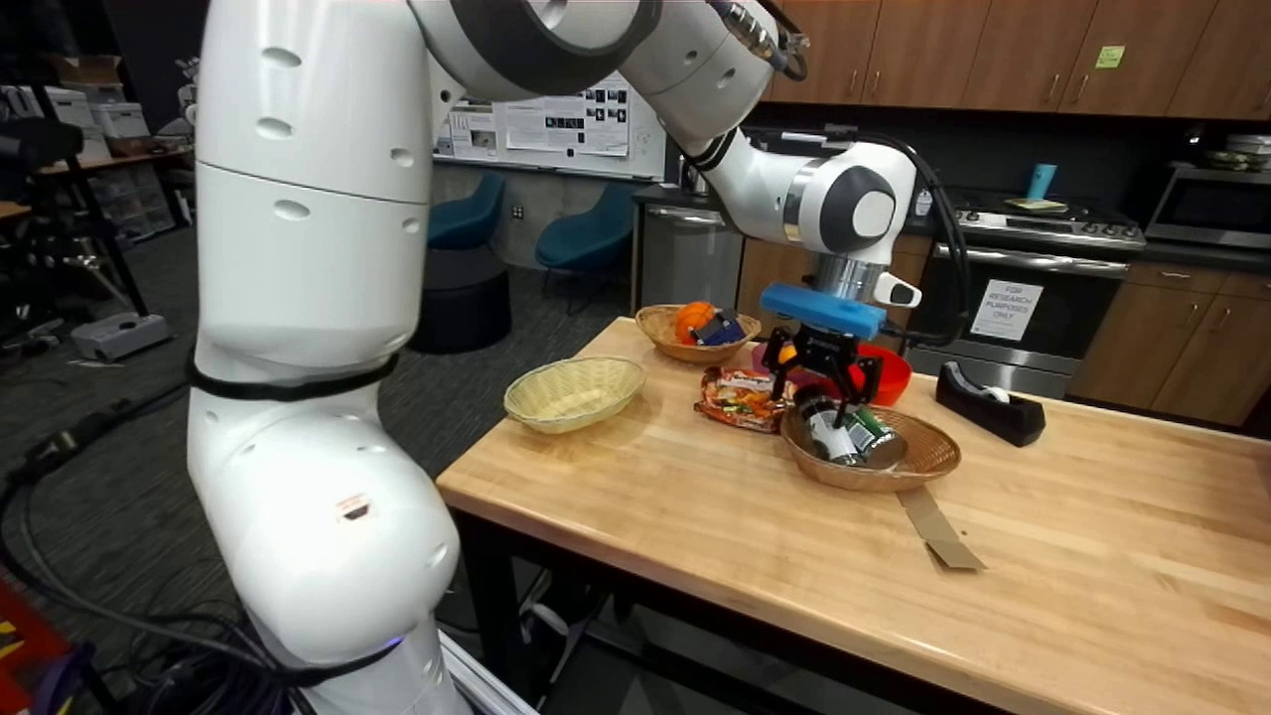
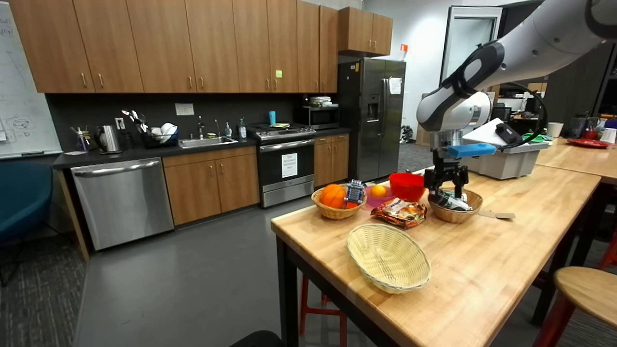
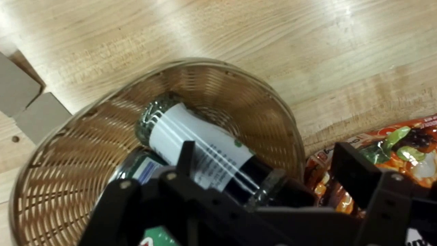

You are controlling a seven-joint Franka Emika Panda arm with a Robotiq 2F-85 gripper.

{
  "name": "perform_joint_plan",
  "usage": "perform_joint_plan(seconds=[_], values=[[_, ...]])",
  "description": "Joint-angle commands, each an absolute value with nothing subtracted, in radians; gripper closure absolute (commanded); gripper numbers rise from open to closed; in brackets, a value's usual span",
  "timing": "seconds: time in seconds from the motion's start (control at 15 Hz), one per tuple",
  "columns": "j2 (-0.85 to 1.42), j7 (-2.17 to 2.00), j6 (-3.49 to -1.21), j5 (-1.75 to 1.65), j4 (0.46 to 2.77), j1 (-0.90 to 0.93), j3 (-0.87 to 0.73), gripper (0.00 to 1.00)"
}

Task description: Remove the container from the basket on the right and put it on the orange packet

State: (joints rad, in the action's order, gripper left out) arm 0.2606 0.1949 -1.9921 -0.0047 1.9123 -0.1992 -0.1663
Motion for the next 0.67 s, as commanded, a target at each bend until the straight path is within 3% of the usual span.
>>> perform_joint_plan(seconds=[0.0,0.13,0.2,0.27,0.6], values=[[0.299,0.228,-1.969,-0.01,1.865,-0.218,-0.164,0.0],[0.303,0.228,-1.962,-0.013,1.856,-0.223,-0.164,0.0],[0.303,0.225,-1.958,-0.014,1.854,-0.223,-0.164,0.25],[0.301,0.221,-1.956,-0.015,1.855,-0.222,-0.163,0.26],[0.285,0.217,-1.954,-0.029,1.863,-0.219,-0.164,0.61]])
